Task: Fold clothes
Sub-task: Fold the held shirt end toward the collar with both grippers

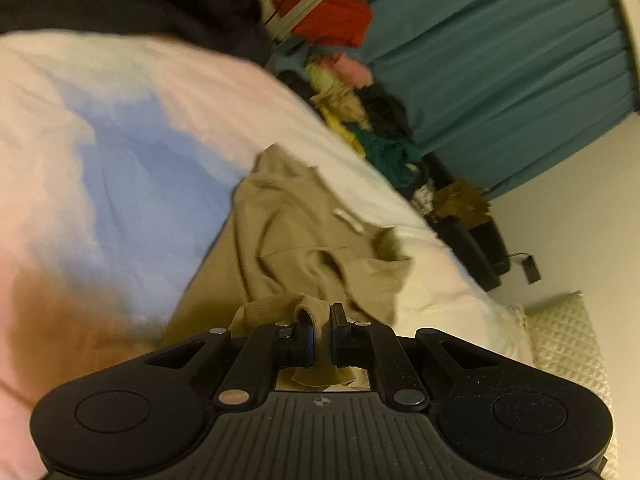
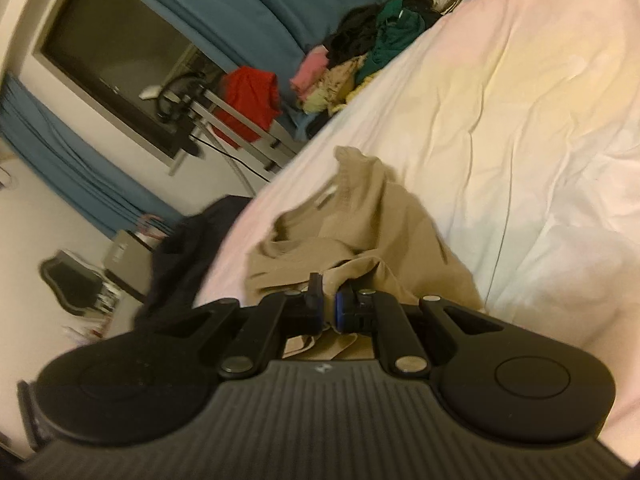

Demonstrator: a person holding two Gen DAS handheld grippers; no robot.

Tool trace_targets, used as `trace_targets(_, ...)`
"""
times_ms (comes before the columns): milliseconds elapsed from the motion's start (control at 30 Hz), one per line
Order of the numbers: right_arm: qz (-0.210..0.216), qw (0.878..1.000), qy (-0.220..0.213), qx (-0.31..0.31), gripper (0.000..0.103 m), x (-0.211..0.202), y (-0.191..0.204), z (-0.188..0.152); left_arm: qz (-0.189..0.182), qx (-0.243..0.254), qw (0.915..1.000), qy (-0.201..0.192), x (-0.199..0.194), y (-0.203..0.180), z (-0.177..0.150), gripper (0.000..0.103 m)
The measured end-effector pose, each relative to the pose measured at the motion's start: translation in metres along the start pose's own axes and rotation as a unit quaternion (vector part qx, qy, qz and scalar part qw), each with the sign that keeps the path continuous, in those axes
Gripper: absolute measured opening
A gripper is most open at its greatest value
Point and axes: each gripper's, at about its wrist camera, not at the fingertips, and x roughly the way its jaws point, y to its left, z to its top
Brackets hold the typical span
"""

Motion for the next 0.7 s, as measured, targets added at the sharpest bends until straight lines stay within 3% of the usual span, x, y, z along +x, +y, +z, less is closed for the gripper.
trace_targets(267,-0.064,0.995,0.034,-0.064,0.01,0.062,-0.021,-0.014,0.061,0.046,0.9964,0.038,0.079,0.029,-0.001,0.009)
trace_targets(400,-0.076,0.994,0.048,-0.069,0.009,0.077,-0.029,-0.02,0.068,0.067,0.9947,0.038,0.083,0.028,-0.005,0.011)
trace_targets(533,-0.072,0.994,0.042,-0.067,0.011,0.068,-0.026,-0.019,0.069,0.124,0.9897,0.013,0.064,0.01,-0.017,0.013)
trace_targets(667,-0.08,0.992,0.026,-0.097,0.014,0.048,-0.011,-0.022,0.071,0.181,0.9809,-0.011,0.046,-0.007,-0.03,0.05)
trace_targets(700,-0.081,0.991,0.02,-0.106,0.021,0.041,-0.007,-0.024,0.071,0.195,0.9781,-0.017,0.041,-0.012,-0.033,0.059)
